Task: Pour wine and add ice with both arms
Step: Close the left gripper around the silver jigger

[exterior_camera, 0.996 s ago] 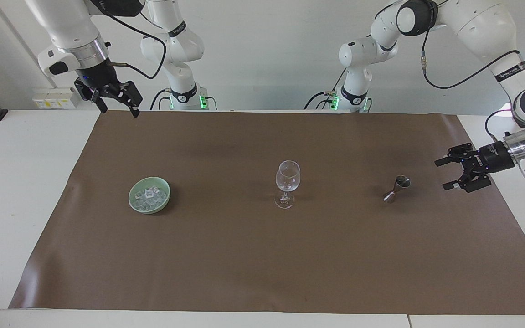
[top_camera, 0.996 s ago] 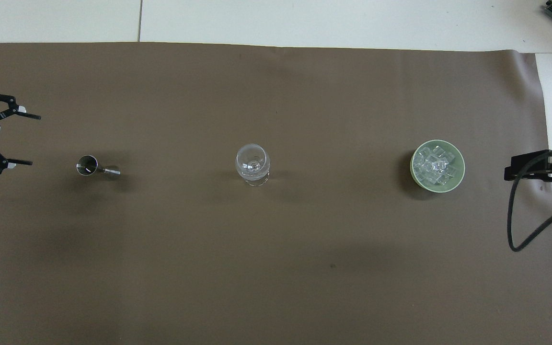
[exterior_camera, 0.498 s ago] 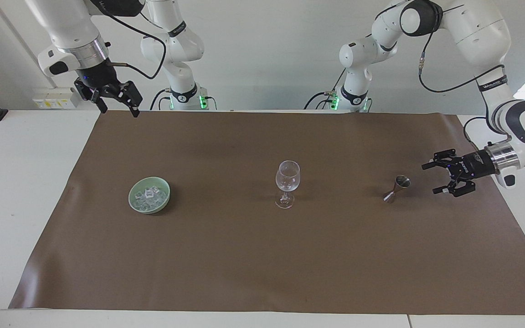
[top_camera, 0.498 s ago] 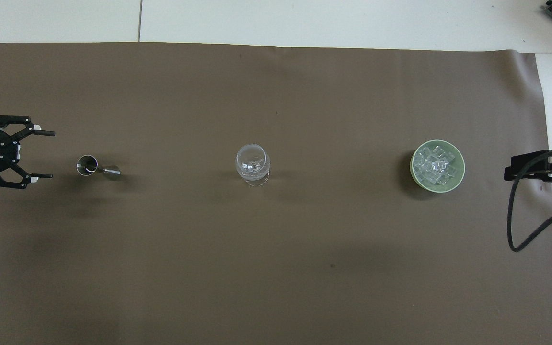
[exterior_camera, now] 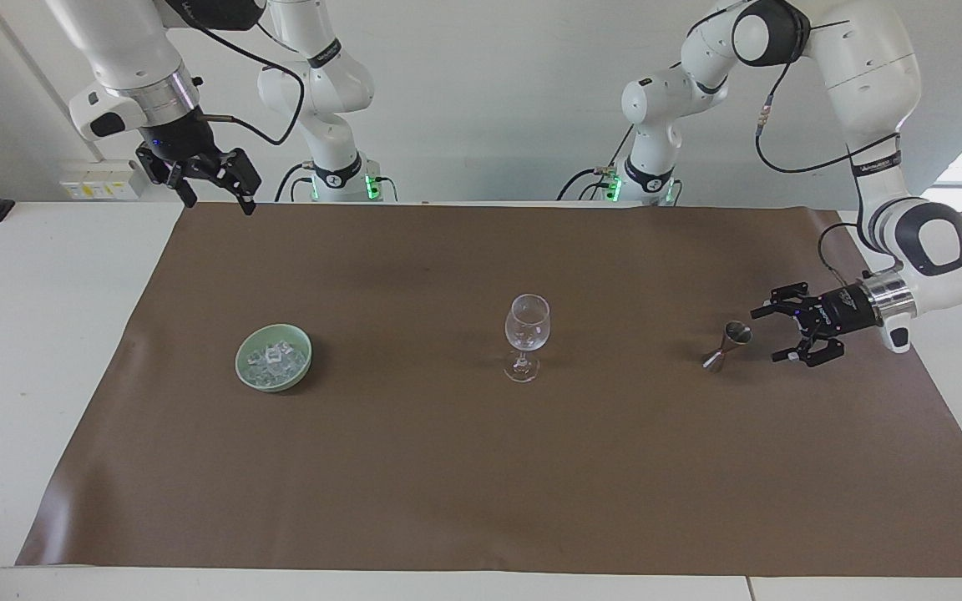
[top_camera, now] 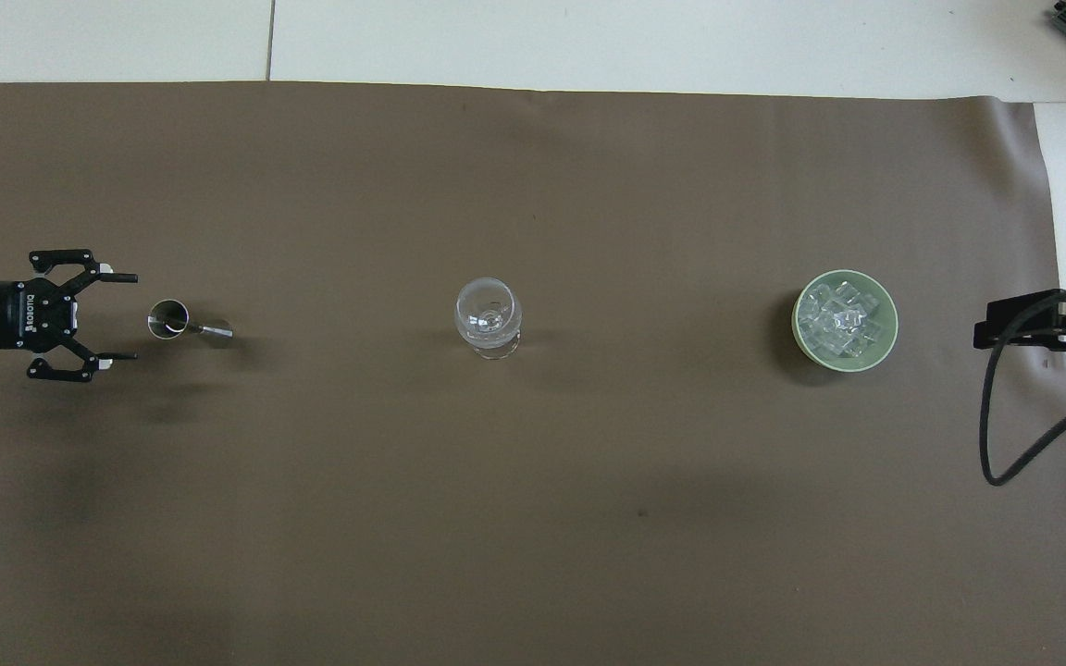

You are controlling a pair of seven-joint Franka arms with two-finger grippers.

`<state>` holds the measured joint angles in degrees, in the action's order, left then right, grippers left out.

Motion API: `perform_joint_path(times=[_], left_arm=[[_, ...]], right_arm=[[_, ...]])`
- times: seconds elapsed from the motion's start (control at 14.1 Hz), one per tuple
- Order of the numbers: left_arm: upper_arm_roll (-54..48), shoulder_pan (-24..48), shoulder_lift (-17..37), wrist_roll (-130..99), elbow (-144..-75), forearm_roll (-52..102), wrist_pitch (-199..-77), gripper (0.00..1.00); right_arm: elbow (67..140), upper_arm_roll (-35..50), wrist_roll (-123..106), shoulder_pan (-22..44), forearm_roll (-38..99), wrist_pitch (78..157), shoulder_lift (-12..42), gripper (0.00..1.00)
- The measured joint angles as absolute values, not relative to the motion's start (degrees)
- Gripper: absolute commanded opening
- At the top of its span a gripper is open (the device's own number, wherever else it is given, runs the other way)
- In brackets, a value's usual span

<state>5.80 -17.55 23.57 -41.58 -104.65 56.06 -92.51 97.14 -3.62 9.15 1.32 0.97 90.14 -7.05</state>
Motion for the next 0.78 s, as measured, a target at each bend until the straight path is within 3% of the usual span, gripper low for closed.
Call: perform_joint_path(times=[0.78], left_arm=[[6.1,-19.2,28.4,-34.9,-112.3,67.4,-92.8,1.00]], right_arm=[[97.1,-3.6,9.2,1.3,1.0,90.1,-7.0,1.00]])
